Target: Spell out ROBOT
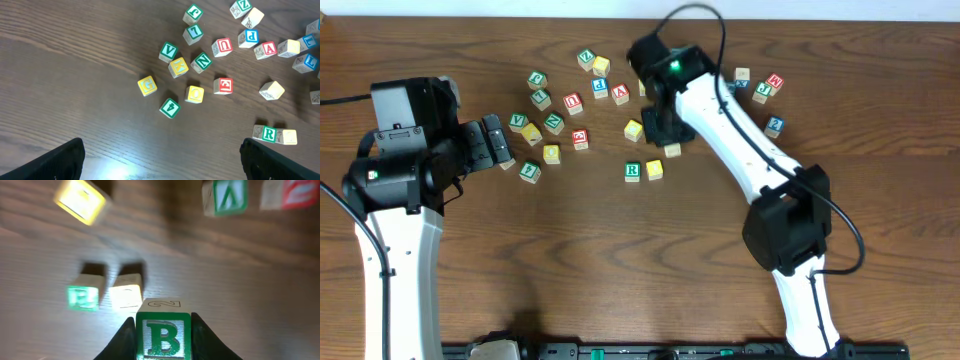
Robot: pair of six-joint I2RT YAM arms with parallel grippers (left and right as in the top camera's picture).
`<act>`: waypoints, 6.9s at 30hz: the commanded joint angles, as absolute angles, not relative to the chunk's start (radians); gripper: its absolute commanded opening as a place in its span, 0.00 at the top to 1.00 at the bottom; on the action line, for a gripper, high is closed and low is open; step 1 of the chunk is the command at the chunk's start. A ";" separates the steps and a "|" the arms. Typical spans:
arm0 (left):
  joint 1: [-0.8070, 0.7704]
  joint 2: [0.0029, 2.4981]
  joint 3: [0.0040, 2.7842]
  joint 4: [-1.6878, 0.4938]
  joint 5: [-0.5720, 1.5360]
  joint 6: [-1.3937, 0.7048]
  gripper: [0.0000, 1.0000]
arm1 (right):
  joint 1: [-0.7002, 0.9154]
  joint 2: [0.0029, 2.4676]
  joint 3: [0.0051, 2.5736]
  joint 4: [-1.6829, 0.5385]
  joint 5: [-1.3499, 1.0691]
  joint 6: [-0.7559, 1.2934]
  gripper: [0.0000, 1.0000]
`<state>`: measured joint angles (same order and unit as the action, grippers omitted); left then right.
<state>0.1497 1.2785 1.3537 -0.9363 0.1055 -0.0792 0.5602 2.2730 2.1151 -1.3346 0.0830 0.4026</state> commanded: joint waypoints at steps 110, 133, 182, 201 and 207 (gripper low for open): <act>0.155 1.281 1.378 -0.938 0.100 -0.088 0.02 | 0.337 2.503 2.161 -0.830 0.175 0.527 0.57; 0.155 1.281 1.378 -0.938 0.099 -0.088 0.02 | 0.334 2.508 2.158 -0.841 0.174 0.527 0.68; 0.155 1.281 1.378 -0.938 0.099 -0.088 0.02 | 0.335 2.211 2.149 -1.202 0.032 0.229 0.74; 0.155 1.281 1.378 -0.938 0.099 -0.088 0.02 | 0.323 2.211 1.822 -1.118 0.074 0.231 0.71; 0.155 1.281 1.378 -0.938 0.099 -0.088 0.02 | 0.308 2.211 1.773 -1.051 0.080 0.231 0.69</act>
